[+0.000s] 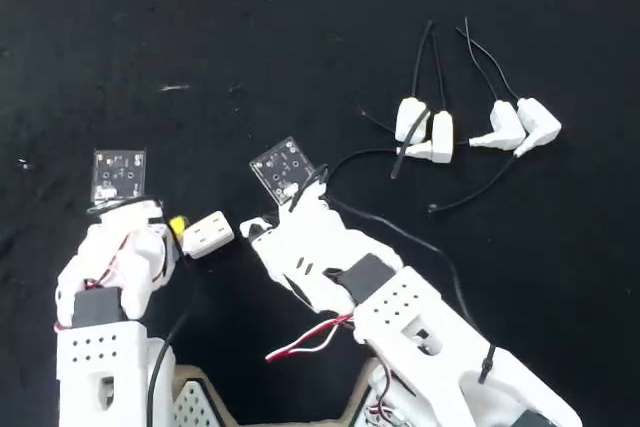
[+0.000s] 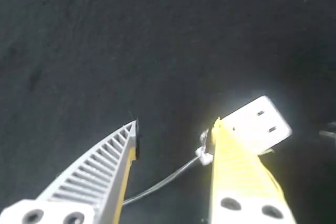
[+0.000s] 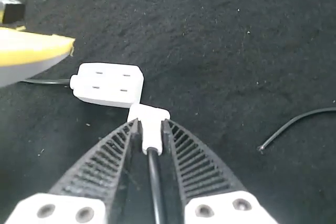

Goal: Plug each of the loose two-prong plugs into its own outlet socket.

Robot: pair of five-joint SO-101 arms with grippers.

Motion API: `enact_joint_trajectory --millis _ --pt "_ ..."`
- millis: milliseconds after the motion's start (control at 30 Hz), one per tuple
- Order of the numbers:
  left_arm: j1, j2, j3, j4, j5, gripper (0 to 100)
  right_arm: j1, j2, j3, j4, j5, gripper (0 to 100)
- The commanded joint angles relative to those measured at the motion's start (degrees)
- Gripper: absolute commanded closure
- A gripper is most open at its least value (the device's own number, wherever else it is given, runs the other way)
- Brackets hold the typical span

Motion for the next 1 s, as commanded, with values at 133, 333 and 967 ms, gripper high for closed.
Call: enact_joint_trajectory --millis 133,333,967 --pt "-6.29 7.12 -2.77 -0.53 -1.67 77 1.41 10.77 -7.34 -8.62 0.97 98.8" --pt "-6.29 29.10 -14.73 -0.62 -1.23 77 1.49 17.45 -11.30 -10.20 1.05 98.8" --pt "3.21 66.29 -36.70 -0.62 -1.67 77 -5.10 18.95 -8.04 -8.35 5.19 98.8"
